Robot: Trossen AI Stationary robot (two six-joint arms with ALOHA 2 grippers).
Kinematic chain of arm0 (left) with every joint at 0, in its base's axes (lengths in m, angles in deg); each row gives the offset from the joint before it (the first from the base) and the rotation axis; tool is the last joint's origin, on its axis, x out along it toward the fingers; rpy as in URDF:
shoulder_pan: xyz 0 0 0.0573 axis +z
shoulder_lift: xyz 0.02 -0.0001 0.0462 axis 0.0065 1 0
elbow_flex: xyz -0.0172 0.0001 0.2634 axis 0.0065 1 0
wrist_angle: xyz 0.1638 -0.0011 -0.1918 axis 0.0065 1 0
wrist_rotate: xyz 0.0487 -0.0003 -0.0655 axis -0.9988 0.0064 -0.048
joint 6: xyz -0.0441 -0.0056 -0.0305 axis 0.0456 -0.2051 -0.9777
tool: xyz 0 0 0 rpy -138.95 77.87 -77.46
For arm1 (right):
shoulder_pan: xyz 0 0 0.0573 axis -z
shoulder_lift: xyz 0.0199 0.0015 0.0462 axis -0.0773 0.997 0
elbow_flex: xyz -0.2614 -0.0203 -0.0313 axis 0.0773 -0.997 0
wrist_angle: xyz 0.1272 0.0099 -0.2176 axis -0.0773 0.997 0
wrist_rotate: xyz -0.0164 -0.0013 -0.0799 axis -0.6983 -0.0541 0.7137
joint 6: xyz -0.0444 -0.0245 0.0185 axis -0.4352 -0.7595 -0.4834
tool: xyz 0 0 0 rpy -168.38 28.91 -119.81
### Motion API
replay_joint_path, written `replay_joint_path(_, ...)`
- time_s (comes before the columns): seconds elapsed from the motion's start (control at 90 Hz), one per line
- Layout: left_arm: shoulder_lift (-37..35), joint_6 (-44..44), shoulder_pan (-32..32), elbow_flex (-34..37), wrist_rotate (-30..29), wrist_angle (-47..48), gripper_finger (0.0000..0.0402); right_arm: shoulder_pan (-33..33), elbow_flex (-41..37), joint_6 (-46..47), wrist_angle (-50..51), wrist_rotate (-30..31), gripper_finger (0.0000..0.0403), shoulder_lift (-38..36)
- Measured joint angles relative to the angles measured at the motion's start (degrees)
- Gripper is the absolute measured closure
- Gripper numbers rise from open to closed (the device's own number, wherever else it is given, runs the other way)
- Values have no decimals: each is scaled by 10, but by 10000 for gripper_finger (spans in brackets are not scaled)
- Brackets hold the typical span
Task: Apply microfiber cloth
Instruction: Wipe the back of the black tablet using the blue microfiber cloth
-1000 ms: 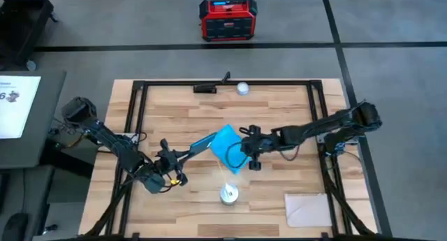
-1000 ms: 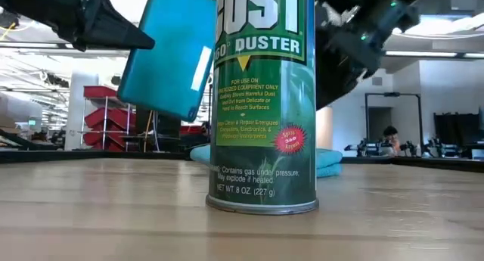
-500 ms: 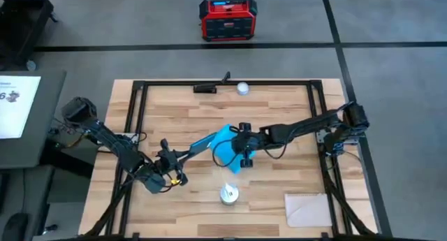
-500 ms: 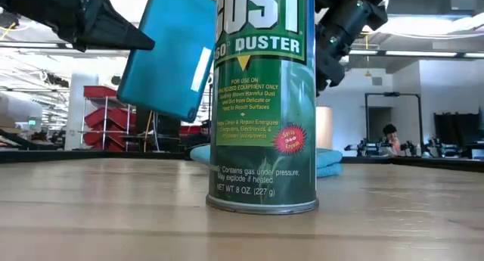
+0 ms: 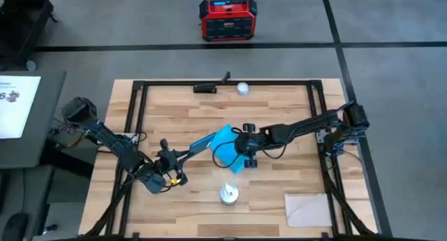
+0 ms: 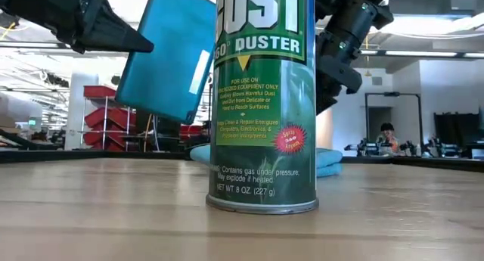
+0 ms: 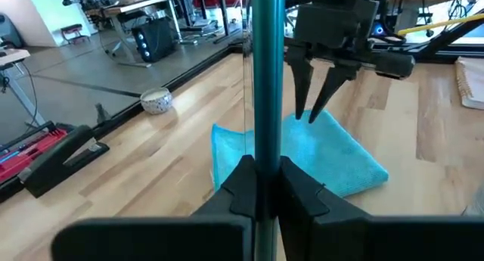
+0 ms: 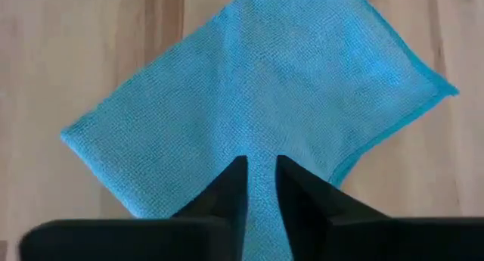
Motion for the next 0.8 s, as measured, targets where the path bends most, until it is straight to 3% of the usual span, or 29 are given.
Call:
replay_joint_path(0.333, -18, -3, 0, 0, -2, 14, 397, 10, 2, 26, -22, 3, 199, 36)
replay_joint_path(0.544, -19, -14, 0, 0, 0, 30, 397, 15, 1, 25, -44, 14, 166, 95)
replay_joint_path(0.678, -19, -16, 0, 0, 0, 30, 397, 20, 4, 32, -72, 17, 188, 124)
replay_joint_path(0.744, -19, -21, 0, 0, 0, 36, 397, 21, 4, 46, -81, 17, 233, 129)
replay_joint_path(0.8, -19, -25, 0, 0, 0, 39, 397, 21, 3, 55, -83, 17, 293, 129)
